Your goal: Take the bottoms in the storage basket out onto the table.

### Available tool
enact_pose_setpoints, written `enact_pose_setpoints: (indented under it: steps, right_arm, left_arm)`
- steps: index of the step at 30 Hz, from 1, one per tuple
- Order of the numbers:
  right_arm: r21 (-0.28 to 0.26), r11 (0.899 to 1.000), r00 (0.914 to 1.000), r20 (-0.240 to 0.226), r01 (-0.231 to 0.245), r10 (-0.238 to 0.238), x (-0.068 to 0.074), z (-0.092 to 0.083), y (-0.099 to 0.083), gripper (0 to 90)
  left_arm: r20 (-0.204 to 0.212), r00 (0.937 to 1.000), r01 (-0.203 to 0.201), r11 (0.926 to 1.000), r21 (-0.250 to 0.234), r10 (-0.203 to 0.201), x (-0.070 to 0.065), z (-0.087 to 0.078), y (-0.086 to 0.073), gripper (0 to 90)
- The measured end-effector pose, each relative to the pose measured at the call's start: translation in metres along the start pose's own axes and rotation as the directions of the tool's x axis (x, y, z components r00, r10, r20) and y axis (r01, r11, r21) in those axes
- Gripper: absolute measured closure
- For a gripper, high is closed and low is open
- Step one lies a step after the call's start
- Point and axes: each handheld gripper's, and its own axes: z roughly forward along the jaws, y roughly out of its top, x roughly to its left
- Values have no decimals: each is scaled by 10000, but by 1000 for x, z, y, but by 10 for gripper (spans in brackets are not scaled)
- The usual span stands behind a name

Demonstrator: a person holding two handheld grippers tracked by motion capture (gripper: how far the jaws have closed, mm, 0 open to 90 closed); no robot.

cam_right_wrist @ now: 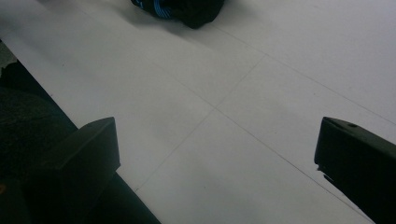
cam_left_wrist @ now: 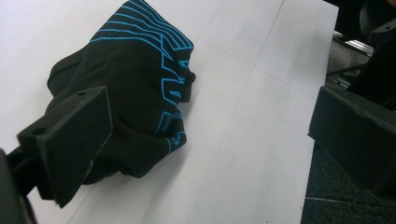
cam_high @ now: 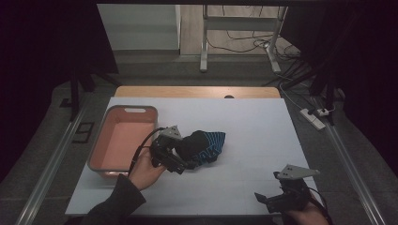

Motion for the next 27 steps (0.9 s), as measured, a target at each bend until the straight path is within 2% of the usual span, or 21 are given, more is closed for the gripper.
enact_pose_setpoints:
  steps: [5,27]
  right_arm:
    - [7,10000,10000,-3,4,-4,0,0,0,0]
    - [-29,10000,10000,-3,-28,28,0,0,0,0]
  left_arm:
    - [24,9999,122,9999,-42,-122,0,-1,-3,1]
    - [-129,9998,121,9998,-179,-124,-7,-12,-13,0]
